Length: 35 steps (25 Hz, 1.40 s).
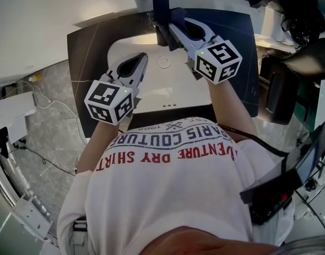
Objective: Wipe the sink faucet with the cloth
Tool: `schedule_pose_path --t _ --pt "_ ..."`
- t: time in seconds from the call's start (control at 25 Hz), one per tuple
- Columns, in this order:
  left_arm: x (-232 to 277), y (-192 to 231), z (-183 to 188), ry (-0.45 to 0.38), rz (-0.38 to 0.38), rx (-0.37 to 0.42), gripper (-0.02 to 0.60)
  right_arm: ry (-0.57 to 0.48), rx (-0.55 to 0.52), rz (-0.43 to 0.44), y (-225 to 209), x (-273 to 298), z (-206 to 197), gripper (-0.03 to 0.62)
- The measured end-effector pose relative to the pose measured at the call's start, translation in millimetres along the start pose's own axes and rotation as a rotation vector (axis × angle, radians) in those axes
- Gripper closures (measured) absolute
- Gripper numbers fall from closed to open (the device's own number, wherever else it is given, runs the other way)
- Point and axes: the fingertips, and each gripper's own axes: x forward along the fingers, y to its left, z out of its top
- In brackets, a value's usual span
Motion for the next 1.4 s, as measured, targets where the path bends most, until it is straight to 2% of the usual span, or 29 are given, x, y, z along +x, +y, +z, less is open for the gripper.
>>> schedule_pose_path --t 0.24,0.6,1.4 --pt "-1.6 2.4 -3.9 0.003 0.002 -0.008 0.58 -0.04 0.054 0.01 22.8 -24.7 -5.5 0.525" --pt "1.2 3.2 -7.2 0.015 -0.003 -0.012 0.58 -0.072 0.141 0.027 13.6 -11.8 -5.4 0.525" --pt "7.9 9.6 -6.6 0.015 -0.006 -0.014 0.58 -0.089 0.061 -0.038 -19.5 12.9 13.4 0.525"
